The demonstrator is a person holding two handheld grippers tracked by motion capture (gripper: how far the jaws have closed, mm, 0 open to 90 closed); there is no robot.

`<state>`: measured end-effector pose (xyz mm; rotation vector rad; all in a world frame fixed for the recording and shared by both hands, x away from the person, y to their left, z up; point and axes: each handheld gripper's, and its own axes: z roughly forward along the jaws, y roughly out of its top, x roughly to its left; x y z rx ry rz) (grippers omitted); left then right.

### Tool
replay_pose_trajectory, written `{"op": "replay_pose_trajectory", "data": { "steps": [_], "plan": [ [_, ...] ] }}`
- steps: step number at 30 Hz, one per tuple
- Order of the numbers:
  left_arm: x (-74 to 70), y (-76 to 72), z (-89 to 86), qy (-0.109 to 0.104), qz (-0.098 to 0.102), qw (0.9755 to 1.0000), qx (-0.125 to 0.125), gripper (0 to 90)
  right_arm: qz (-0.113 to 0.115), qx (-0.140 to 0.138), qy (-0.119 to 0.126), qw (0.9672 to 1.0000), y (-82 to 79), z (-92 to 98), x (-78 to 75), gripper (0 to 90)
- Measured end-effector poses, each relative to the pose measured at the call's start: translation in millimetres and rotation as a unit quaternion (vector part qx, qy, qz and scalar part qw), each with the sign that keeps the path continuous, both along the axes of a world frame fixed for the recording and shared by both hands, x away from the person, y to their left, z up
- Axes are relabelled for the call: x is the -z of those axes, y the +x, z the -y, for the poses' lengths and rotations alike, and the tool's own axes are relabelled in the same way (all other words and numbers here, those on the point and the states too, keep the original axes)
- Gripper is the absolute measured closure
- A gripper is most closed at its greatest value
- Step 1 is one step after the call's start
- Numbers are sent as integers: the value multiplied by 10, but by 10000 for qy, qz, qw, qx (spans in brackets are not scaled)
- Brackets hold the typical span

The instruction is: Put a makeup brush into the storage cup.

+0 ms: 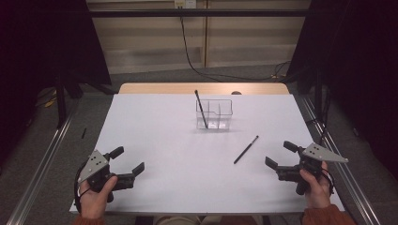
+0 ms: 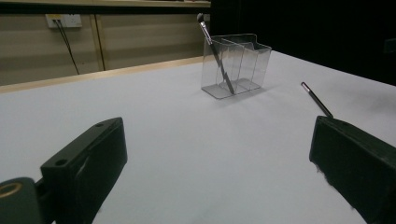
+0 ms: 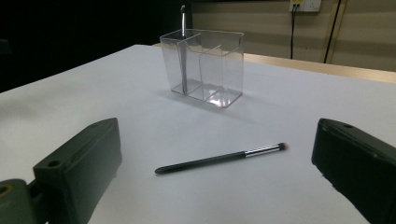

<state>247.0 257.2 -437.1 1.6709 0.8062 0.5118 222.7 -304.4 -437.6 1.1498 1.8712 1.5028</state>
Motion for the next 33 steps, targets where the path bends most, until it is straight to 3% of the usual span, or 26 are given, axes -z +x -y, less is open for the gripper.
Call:
{"op": "replay_pose_trajectory", "data": {
  "steps": [15, 19, 25, 33],
  "plan": [
    [-3, 6, 28, 27, -13, 10000, 20, 41, 108, -141, -93, 9998, 163, -127, -77, 11],
    [-3, 8, 30, 21, -32, 10000, 26, 41, 146, -453, -192, 9987, 239, -192, -107, 1],
    [-6, 3, 32, 9, -10, 10000, 64, 38, 68, -678, -270, 9973, 371, -277, -147, 3],
    [-5, 7, 31, 41, -26, 10000, 56, 38, 51, -806, -350, 9961, 577, -329, -216, 0]
  ]
}}
